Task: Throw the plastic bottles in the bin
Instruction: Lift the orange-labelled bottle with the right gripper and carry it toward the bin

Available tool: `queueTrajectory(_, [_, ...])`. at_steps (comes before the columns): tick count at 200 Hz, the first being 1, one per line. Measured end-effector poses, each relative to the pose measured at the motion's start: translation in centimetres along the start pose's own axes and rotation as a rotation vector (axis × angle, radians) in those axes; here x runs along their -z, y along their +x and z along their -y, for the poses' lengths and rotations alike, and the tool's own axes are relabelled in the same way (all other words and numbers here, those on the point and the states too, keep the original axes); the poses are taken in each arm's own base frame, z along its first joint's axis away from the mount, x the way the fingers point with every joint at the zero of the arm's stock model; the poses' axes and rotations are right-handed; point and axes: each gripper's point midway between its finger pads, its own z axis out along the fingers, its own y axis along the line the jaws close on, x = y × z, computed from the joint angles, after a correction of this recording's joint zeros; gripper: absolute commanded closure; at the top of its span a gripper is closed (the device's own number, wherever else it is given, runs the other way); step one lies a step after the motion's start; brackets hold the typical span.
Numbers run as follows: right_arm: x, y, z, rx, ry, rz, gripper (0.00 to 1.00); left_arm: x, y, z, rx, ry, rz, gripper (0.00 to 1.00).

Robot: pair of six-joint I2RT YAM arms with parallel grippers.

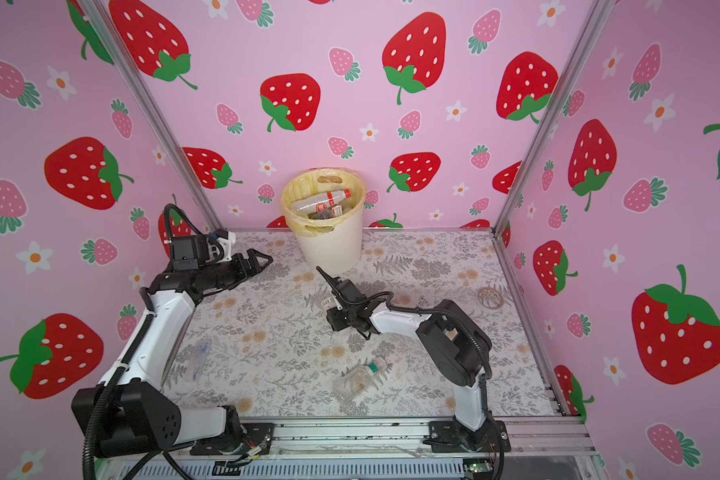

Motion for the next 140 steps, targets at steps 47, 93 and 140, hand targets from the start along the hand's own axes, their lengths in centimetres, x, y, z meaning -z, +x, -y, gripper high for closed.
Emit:
queueTrajectory(47, [3.9,-3.0,-0.9,-0.001,-0.02,0.101,0.48,0.0,0.0,0.0,0.0,0.0,0.0,0.01])
queueTrajectory(93, [8.9,-6.2,-1.3,-0.003,-0.016,0.23,0.48,0.0,-0.1,-0.1,0.001,-0.002,0.002,0.01])
queueTrajectory(140, [14.2,-9.3,-1.6,-0.008,-0.009,0.368,0.48,0.1,-0.1,-0.1,0.002,-0.002,0.003,0.01])
